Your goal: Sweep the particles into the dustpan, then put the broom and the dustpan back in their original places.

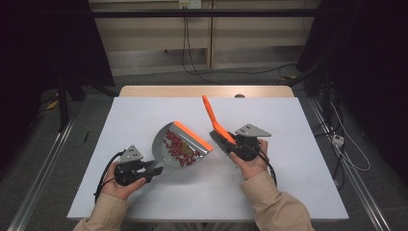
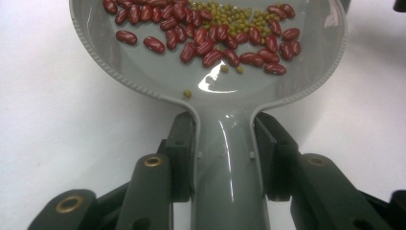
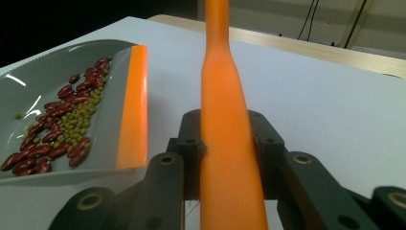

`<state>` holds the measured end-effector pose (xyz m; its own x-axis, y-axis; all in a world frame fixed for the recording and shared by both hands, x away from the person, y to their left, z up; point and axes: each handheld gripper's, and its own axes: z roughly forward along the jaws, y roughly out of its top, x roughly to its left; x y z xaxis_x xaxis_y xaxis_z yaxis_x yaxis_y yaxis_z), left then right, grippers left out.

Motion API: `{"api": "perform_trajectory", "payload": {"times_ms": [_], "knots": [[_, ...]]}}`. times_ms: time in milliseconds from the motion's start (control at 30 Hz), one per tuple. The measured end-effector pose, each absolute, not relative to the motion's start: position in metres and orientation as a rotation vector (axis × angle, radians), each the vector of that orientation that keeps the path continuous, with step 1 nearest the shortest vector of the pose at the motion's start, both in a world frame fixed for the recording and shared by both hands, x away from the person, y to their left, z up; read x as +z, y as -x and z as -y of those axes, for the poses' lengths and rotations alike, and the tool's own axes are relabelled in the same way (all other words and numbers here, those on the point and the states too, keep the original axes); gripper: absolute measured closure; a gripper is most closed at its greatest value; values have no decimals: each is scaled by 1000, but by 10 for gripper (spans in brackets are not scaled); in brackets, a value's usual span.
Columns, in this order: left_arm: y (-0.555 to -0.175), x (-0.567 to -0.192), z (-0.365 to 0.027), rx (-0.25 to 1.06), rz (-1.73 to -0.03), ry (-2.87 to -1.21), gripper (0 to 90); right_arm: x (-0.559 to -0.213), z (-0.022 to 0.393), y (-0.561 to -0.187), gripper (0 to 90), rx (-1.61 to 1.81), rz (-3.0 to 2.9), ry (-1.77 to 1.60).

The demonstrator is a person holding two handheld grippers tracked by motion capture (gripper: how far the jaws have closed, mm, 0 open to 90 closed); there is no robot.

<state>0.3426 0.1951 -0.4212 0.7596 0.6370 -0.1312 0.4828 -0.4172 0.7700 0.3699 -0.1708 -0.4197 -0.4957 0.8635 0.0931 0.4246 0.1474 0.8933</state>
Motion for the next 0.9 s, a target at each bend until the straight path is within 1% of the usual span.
{"api": "perform_trajectory", "payload": {"times_ms": [533, 900], "knots": [[-349, -418, -208, 308, -936, -2057, 632, -421, 174, -370, 712, 1306, -1990, -1224], [-353, -418, -216, 328, -1010, -2022, 631, -420, 182, -370, 712, 1313, -1970, -1246]]}}
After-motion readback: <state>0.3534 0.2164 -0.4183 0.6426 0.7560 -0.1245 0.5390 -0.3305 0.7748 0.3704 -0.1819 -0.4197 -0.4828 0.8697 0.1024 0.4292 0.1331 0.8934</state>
